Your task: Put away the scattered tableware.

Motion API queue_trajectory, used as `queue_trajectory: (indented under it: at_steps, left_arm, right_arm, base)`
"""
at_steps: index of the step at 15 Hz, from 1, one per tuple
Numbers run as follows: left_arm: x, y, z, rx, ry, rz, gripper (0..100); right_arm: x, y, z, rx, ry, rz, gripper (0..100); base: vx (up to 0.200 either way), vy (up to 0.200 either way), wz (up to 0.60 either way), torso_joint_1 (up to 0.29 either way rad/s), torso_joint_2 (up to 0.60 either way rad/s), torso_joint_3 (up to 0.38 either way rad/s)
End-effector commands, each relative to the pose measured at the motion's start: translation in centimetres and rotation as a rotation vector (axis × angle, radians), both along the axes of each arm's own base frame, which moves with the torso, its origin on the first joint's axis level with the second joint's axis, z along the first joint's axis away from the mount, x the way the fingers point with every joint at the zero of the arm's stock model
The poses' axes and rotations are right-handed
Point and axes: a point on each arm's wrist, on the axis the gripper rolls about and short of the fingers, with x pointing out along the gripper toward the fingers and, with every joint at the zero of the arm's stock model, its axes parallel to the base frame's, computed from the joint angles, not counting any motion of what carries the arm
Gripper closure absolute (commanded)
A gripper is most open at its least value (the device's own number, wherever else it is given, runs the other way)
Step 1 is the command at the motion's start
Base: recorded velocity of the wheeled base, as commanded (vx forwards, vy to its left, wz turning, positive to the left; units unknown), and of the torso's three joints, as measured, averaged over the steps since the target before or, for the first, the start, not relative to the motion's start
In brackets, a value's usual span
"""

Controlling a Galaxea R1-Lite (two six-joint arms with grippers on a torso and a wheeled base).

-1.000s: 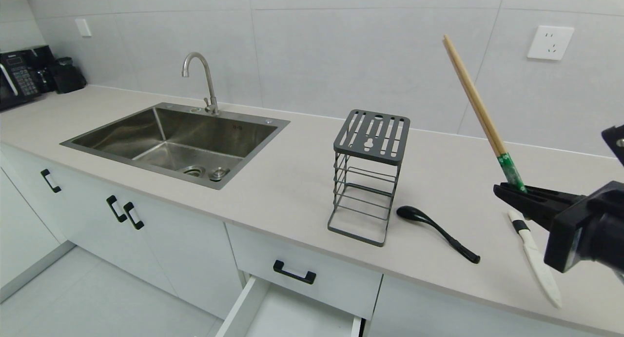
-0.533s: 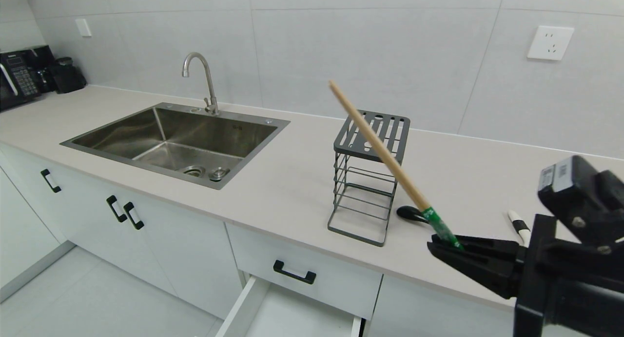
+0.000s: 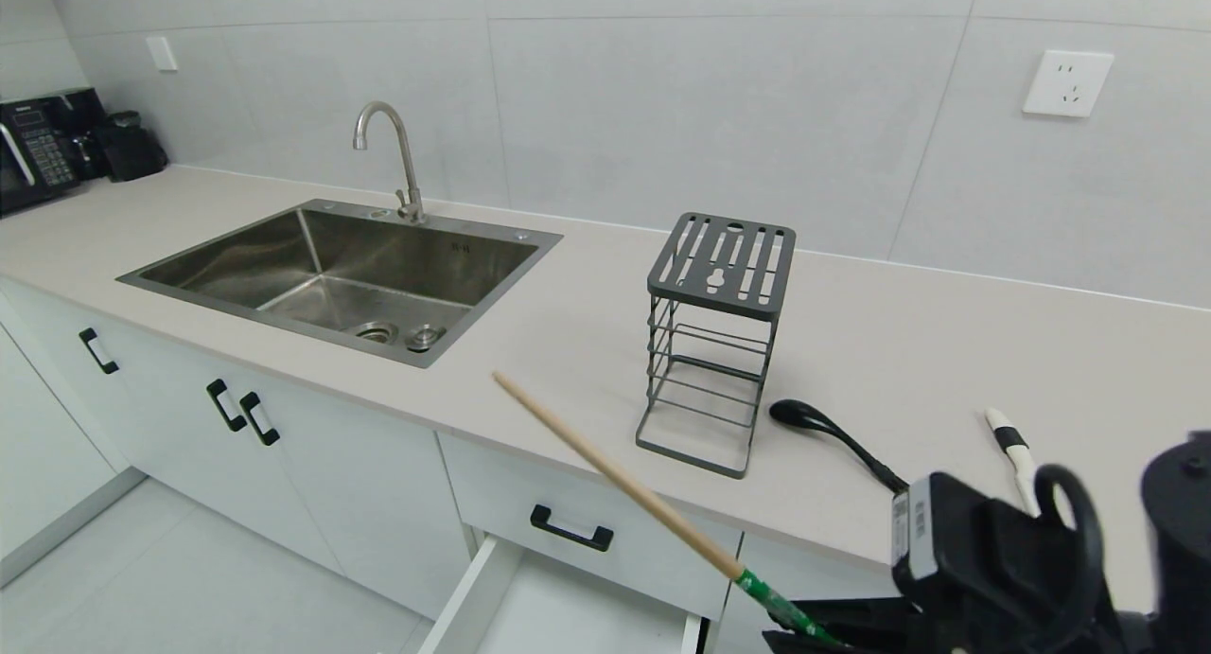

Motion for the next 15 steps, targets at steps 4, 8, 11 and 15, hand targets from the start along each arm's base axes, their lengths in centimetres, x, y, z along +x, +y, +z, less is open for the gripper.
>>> queue_trajectory:
  at_steps: [4,8,11,15]
  left_arm:
    - [0.0,0.0,0.0,0.0,0.001,0.0,0]
    - [0.0,0.0,0.0,0.0,0.001,0.0,0]
    - [0.0,0.0,0.0,0.0,0.001,0.001,0]
    - [0.0,0.0,0.0,0.0,0.001,0.0,0]
  right_arm:
    - [1.7,1.0,-3.9,-0.159,0.085,-0.023,100]
    - [5.2,4.5,-4.6,-0.182,0.092,-0.05,100]
    - [7.6,6.9,-3.6,-0.159,0.017,-0.028,100]
    - [7.4,7.9,-2.9,-0.144,0.002,-0.002,100]
  base:
    - [0.0,0.0,0.0,0.0,0.0,0.0]
    - [0.0,0.0,0.0,0.0,0.0,0.0]
    - [0.0,0.0,0.0,0.0,0.0,0.0]
    - [0.0,0.0,0.0,0.0,0.0,0.0]
